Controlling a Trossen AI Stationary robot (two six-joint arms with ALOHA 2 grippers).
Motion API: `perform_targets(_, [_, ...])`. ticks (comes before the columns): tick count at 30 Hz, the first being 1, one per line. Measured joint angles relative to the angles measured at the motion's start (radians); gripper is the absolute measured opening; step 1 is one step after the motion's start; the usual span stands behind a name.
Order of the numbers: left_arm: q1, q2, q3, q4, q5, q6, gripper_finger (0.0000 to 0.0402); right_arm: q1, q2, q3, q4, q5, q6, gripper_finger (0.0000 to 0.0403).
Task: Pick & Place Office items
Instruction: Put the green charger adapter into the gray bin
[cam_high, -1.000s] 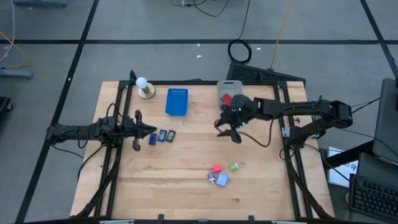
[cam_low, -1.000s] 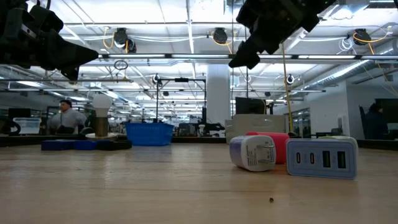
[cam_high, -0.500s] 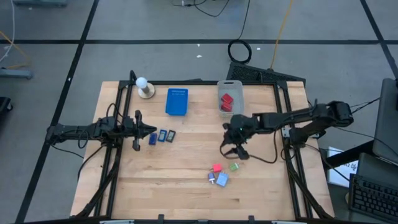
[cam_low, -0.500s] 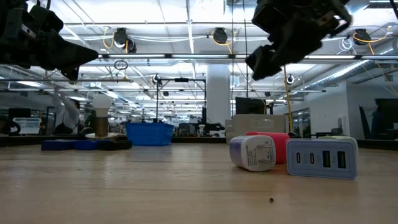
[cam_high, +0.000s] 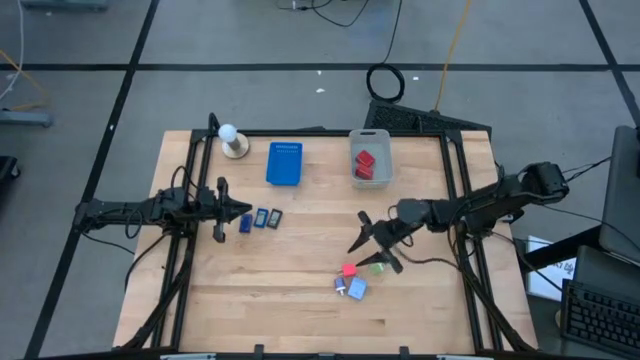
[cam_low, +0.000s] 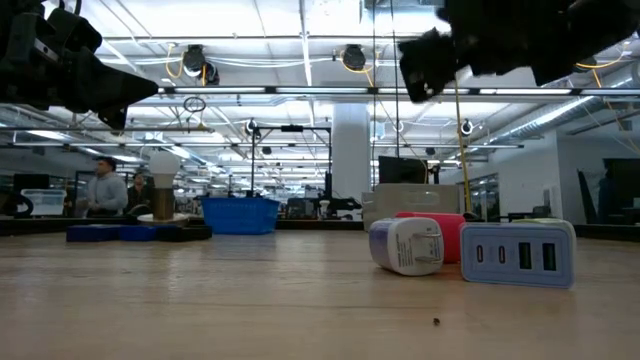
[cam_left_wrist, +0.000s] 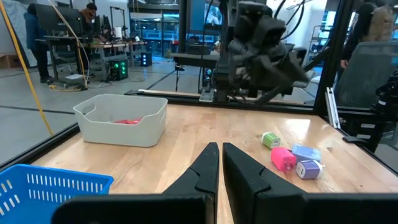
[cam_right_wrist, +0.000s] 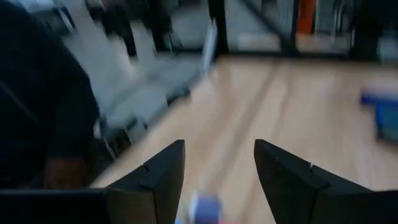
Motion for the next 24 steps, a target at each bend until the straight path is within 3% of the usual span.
perform_targets(4, [0.000,0.000,0.000,0.000,0.000,0.000,0.0021,0.042,0.000,-0.035,0.160,0.035,0.030,0.0179])
perform_targets(7, [0.000,0.000,0.000,0.000,0.000,0.000,0.0021,0.108,-0.001,-0.032,0.145,0.224,0.032,0.0180])
perform_targets(11, [0.000,0.000,0.000,0.000,0.000,0.000,0.0021,0.202,0.000,0.007,-0.066,0.455,-0.029,0.0202])
perform_targets(16, [0.000,0.000,0.000,0.000,0.000,0.000,0.0021,0.292,0.000,0.121,-0.485,0.678,-0.019,0.0240])
perform_targets(19, [0.000,0.000,0.000,0.000,0.000,0.000,0.0021,0.327,0.000,0.158,-0.661,0.712,0.001,0.0254])
perform_targets(24, [0.000,0.000,0.000,0.000,0.000,0.000,0.0021,0.379,0.000,0.159,-0.770,0.708,0.026,0.0255])
